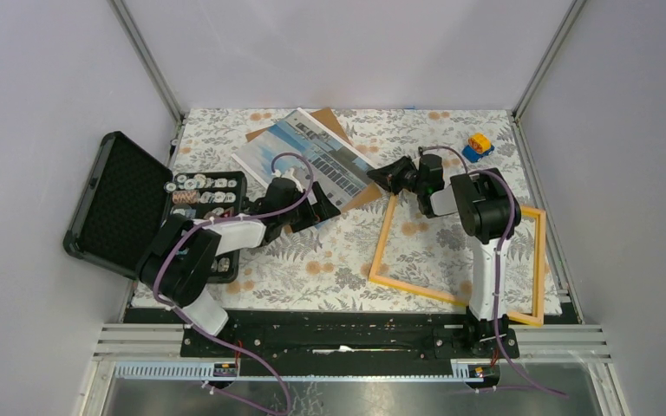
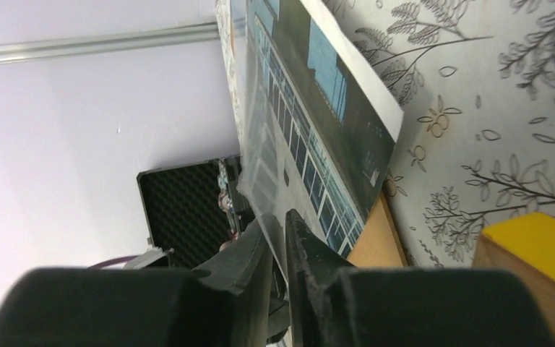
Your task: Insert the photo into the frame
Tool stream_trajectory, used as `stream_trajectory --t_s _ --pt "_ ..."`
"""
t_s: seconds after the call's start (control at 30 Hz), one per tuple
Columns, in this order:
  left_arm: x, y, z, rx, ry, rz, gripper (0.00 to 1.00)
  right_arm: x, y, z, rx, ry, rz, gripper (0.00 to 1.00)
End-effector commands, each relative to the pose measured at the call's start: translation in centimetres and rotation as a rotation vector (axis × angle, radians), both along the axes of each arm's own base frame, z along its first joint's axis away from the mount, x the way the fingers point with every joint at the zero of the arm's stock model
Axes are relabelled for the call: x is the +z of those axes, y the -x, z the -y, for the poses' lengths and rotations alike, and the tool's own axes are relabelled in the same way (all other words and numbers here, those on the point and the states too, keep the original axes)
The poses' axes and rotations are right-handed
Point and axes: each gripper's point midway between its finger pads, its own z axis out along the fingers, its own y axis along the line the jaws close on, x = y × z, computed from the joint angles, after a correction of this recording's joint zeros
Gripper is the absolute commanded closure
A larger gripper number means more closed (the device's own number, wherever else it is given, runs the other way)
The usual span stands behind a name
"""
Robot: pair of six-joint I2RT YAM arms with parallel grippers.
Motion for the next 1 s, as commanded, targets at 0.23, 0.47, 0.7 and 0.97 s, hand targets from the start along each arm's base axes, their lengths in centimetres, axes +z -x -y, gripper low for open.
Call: stream_trajectory --t_s 0.23,0.47,0.7,0.97 --pt "11.1 -0.3 -0.4 -0.069 0.054 0.232 0.01 9.5 1.7 0.2 0.111 0.195 0.271 1.00" --pt "20.1 -2.2 -4.8 -0.048 -0.002 0.420 0.01 15.0 6.4 1.4 0.265 0.391 0.389 1.00" --pt "24.2 -6.5 -11.3 0.036 0.145 0.464 0.01 22.1 10.7 2.7 0.358 0.536 0.550 1.00" --pt "21.2 -12.6 -16.7 0.207 0.089 0.469 0.01 26.5 16.1 1.6 0.480 0.486 0.650 1.00"
